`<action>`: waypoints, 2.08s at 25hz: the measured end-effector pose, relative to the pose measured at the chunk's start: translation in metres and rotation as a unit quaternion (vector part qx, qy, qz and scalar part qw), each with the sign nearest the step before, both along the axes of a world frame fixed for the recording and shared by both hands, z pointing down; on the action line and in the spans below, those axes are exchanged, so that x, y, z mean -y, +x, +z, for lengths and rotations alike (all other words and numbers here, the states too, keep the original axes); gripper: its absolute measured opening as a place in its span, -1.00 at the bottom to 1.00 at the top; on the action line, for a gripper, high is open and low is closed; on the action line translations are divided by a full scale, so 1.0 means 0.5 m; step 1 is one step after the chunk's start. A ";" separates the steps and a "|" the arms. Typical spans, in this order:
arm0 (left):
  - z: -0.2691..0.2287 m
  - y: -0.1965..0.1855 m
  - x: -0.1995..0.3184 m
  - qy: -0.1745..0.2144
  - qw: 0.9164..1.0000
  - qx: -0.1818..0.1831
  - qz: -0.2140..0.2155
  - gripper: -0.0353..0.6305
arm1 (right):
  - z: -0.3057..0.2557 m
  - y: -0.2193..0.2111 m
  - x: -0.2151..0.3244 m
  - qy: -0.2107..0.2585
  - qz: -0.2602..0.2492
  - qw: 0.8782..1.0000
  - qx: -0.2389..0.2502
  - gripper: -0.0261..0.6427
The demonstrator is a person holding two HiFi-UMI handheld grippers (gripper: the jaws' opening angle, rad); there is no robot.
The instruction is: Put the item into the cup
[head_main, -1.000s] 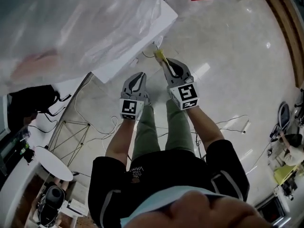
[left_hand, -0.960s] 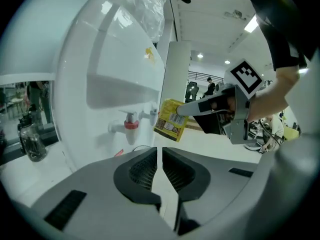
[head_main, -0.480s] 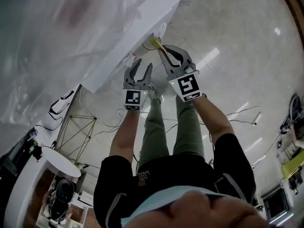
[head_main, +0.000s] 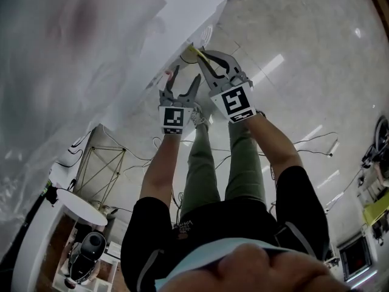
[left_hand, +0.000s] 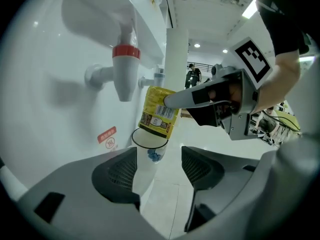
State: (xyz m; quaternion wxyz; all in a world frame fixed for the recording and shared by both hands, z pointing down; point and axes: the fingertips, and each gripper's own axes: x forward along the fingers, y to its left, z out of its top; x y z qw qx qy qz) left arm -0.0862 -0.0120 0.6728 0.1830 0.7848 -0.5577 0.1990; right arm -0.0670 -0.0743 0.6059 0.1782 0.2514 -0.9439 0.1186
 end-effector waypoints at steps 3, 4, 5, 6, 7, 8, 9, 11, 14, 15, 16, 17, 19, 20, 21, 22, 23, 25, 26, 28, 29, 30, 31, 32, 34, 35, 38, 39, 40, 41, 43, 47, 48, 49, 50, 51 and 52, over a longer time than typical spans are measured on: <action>0.016 0.004 0.013 -0.003 1.000 0.006 0.000 -0.03 | 0.017 -0.007 0.010 -0.007 -0.011 1.000 -0.004 -0.76; 0.020 0.005 0.017 -0.004 1.000 0.006 0.000 -0.02 | 0.021 -0.008 0.013 -0.009 -0.014 1.000 -0.004 -0.76; 0.023 0.006 0.021 -0.004 1.000 0.007 0.001 -0.02 | 0.022 -0.010 0.014 -0.010 -0.018 1.000 -0.005 -0.77; 0.026 0.005 0.024 -0.004 1.000 0.008 0.002 -0.02 | 0.023 -0.012 0.015 -0.012 -0.021 1.000 -0.006 -0.76; 0.027 0.004 0.025 -0.004 1.000 0.009 0.002 -0.01 | 0.023 -0.013 0.015 -0.015 -0.024 1.000 -0.007 -0.77; 0.028 0.002 0.026 -0.004 1.000 0.011 0.003 -0.01 | 0.023 -0.013 0.014 -0.019 -0.027 0.999 -0.010 -0.77; 0.028 0.001 0.027 -0.004 1.000 0.013 0.004 0.00 | 0.023 -0.013 0.014 -0.023 -0.030 0.999 -0.013 -0.76; 0.029 -0.002 0.030 -0.004 1.000 0.016 0.008 0.00 | 0.025 -0.012 0.015 -0.027 -0.035 0.999 -0.023 -0.77; 0.030 -0.003 0.036 -0.001 1.000 0.023 0.015 0.02 | 0.033 -0.012 0.019 -0.025 -0.043 0.998 -0.039 -0.77; 0.030 -0.002 0.038 0.000 1.000 0.024 0.017 0.02 | 0.035 -0.012 0.020 -0.022 -0.047 0.998 -0.045 -0.76; 0.030 0.000 0.040 0.000 0.999 0.026 0.019 0.02 | 0.038 -0.012 0.020 -0.018 -0.052 0.997 -0.053 -0.76; 0.030 0.001 0.043 0.001 0.999 0.029 0.021 0.02 | 0.040 -0.012 0.019 -0.013 -0.058 0.996 -0.061 -0.77; 0.033 0.004 0.046 -0.001 0.999 0.034 0.024 0.02 | 0.043 -0.015 0.015 0.005 -0.072 0.994 -0.081 -0.77; 0.035 0.005 0.047 -0.002 0.999 0.035 0.025 0.02 | 0.044 -0.017 0.013 0.016 -0.080 0.992 -0.091 -0.76; 0.037 0.006 0.049 -0.003 0.999 0.036 0.025 0.02 | 0.045 -0.019 0.011 0.027 -0.087 0.991 -0.102 -0.77; 0.038 0.006 0.050 -0.004 0.999 0.037 0.024 0.02 | 0.048 -0.021 0.010 0.037 -0.094 0.989 -0.111 -0.77; 0.040 0.006 0.051 -0.005 0.999 0.037 0.022 0.02 | 0.052 -0.023 0.009 0.045 -0.099 0.987 -0.120 -0.77; 0.043 0.004 0.053 -0.006 0.999 0.036 0.017 0.02 | 0.063 -0.025 0.012 0.050 -0.104 0.985 -0.131 -0.77; 0.044 0.002 0.052 -0.007 0.999 0.035 0.016 0.02 | 0.069 -0.025 0.014 0.050 -0.105 0.984 -0.135 -0.76; 0.045 0.001 0.052 -0.007 0.999 0.036 0.016 0.02 | 0.078 -0.025 0.020 0.048 -0.104 0.983 -0.142 -0.77; 0.045 0.001 0.051 -0.007 0.999 0.036 0.018 0.02 | 0.082 -0.025 0.023 0.048 -0.104 0.983 -0.145 -0.76; 0.045 0.002 0.051 -0.007 0.999 0.036 0.019 0.02 | 0.086 -0.026 0.025 0.048 -0.104 0.982 -0.147 -0.76; 0.046 0.001 0.052 -0.007 0.999 0.035 0.019 0.02 | 0.088 -0.027 0.026 0.049 -0.104 0.982 -0.149 -0.76; 0.047 0.001 0.052 -0.007 0.999 0.034 0.018 0.02 | 0.090 -0.027 0.028 0.050 -0.103 0.982 -0.150 -0.76; 0.049 0.000 0.051 -0.008 0.999 0.031 0.015 0.02 | 0.092 -0.027 0.030 0.050 -0.102 0.982 -0.150 -0.76; 0.050 0.000 0.051 -0.008 0.999 0.030 0.014 0.02 | 0.094 -0.026 0.030 0.048 -0.102 0.982 -0.149 -0.76; 0.053 -0.001 0.048 -0.010 0.999 0.029 0.014 0.02 | 0.098 -0.023 0.028 0.041 -0.105 0.983 -0.147 -0.76; 0.053 -0.001 0.047 -0.011 0.999 0.028 0.014 0.02 | 0.098 -0.021 0.027 0.040 -0.105 0.983 -0.146 -0.75; 0.054 -0.001 0.047 -0.011 0.999 0.027 0.014 0.02 | 0.098 -0.020 0.027 0.040 -0.104 0.983 -0.145 -0.75; 0.054 -0.001 0.046 -0.012 0.999 0.027 0.014 0.02 | 0.097 -0.018 0.026 0.040 -0.103 0.984 -0.143 -0.75; 0.055 -0.001 0.045 -0.013 0.999 0.026 0.014 0.02 | 0.093 -0.016 0.022 0.039 -0.100 0.985 -0.137 -0.68; 0.054 0.000 0.045 -0.014 0.999 0.025 0.014 0.02 | 0.060 -0.012 0.019 0.055 -0.087 0.989 -0.106 -0.58; 0.054 0.000 0.046 -0.014 0.999 0.025 0.015 0.02 | 0.052 -0.010 0.019 0.062 -0.084 0.989 -0.100 -0.58; 0.054 0.000 0.046 -0.014 0.999 0.025 0.014 0.02 | 0.045 -0.009 0.020 0.066 -0.083 0.990 -0.096 -0.58; 0.054 0.000 0.046 -0.015 0.999 0.025 0.014 0.02 | 0.041 -0.008 0.020 0.069 -0.081 0.990 -0.093 -0.58; 0.054 -0.001 0.046 -0.016 0.999 0.025 0.014 0.02 | 0.037 -0.007 0.021 0.070 -0.079 0.990 -0.091 -0.58; 0.053 -0.002 0.046 -0.016 0.999 0.025 0.013 0.02 | 0.034 -0.006 0.022 0.072 -0.077 0.990 -0.090 -0.58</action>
